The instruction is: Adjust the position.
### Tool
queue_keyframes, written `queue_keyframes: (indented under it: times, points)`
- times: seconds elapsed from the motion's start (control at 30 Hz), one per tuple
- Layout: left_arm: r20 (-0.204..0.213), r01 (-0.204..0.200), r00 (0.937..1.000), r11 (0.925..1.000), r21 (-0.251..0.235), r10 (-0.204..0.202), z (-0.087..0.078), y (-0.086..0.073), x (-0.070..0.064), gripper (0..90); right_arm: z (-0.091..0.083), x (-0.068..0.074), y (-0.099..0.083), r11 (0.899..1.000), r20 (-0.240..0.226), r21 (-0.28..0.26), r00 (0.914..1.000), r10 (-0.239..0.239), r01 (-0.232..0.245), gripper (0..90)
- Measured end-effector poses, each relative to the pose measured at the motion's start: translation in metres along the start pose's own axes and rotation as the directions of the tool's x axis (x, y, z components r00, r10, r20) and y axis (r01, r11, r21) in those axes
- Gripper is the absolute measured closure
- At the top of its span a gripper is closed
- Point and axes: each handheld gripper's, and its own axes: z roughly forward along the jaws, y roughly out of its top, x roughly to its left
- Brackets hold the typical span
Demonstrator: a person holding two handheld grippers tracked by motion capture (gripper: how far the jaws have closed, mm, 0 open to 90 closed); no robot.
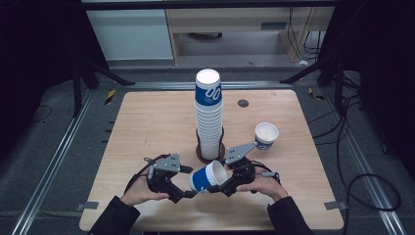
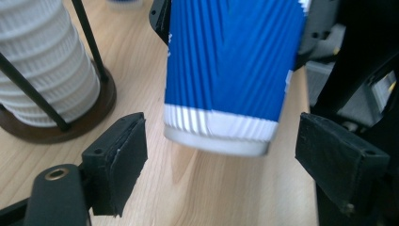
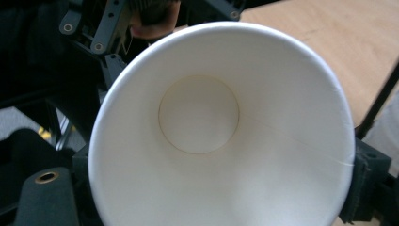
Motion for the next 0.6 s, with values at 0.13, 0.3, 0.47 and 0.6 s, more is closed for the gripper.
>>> queue_keyframes:
  times: [0.13,0.3,0.47,0.6]
  points:
    - [0.007,-0.021,0.9998,0.9972,0.072,0.020,0.012,-0.001,-0.003,17.2,0.011,0.003,0.001,0.999,-0.021,0.033,0.9997,-0.015,0.016,15.6]
    - [0.017,-0.017,0.9997,0.9963,0.084,0.016,0.016,-0.001,-0.003,25.1,0.018,0.005,0.002,0.998,-0.034,0.055,0.9990,-0.028,0.030,15.6]
    - [0.015,-0.020,0.9997,0.9954,0.094,0.018,0.017,-0.002,-0.003,28.0,0.019,0.005,0.001,0.998,-0.030,0.063,0.9992,-0.026,0.028,15.0]
    - [-0.002,-0.007,1.0000,0.9977,0.068,0.007,0.014,-0.002,-0.002,28.1,0.018,0.004,0.002,0.999,-0.002,0.040,0.9997,-0.025,0.025,11.6]
